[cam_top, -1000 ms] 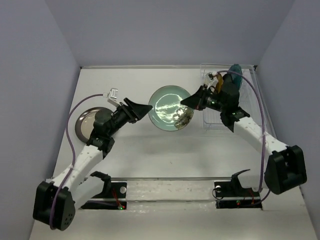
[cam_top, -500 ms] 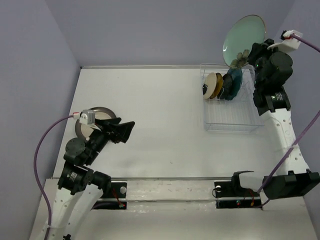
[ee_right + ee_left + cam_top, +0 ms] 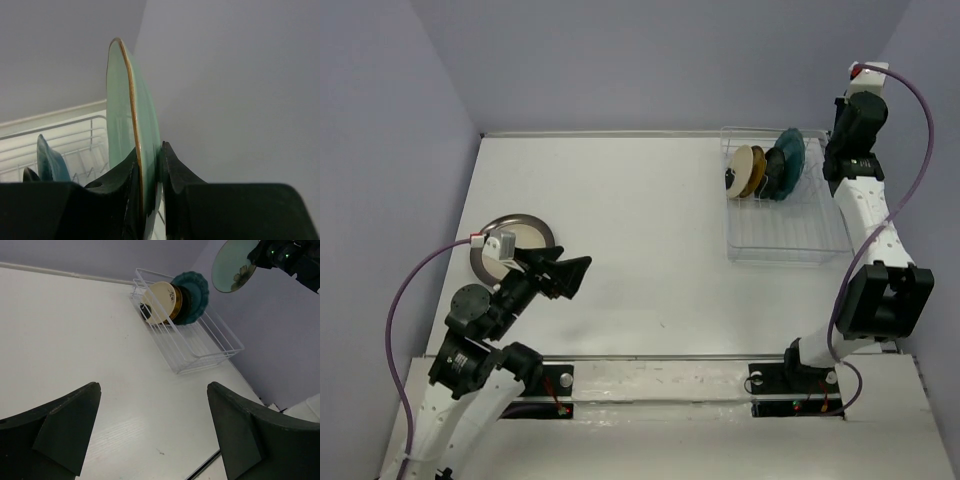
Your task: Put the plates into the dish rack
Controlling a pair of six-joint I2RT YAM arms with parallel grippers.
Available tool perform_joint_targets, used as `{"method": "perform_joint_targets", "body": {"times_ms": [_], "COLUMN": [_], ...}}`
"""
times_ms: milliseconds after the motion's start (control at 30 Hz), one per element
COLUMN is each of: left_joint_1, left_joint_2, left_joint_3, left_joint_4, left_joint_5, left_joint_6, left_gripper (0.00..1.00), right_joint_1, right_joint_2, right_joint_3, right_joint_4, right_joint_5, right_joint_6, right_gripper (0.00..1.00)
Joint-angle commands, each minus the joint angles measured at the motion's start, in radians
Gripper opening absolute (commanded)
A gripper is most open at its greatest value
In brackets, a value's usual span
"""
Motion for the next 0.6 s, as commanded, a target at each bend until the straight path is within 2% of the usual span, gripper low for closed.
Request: {"method": "perform_joint_targets", "body": {"times_ms": [0, 233, 567], "left_joint_1": [-0.020, -0.027, -0.027], "left_joint_2": [-0.007, -0.010, -0.003], "left_joint_3": [0.005, 0.008, 0.008], "left_joint_4": [0.016, 0.013, 0.008], "left_joint_5": [-0.011, -0.022, -0.036], "left_joint_6": [0.019, 0.020, 0.019], "left_gripper": [0.99, 0.99, 0.99], "right_joint_1": [0.011, 0.011, 0.011], "right_joint_2": [-0.041, 0.025, 0.094], "right_joint_3": [0.032, -0.034, -0.047], "right_joint_4": [0.130, 0.093, 0.076], "right_joint_5": [-0.082, -0.124, -0.138], "right_joint_6": [-0.041, -0.047, -0.059], "right_gripper": [0.07, 0.07, 0.07]}}
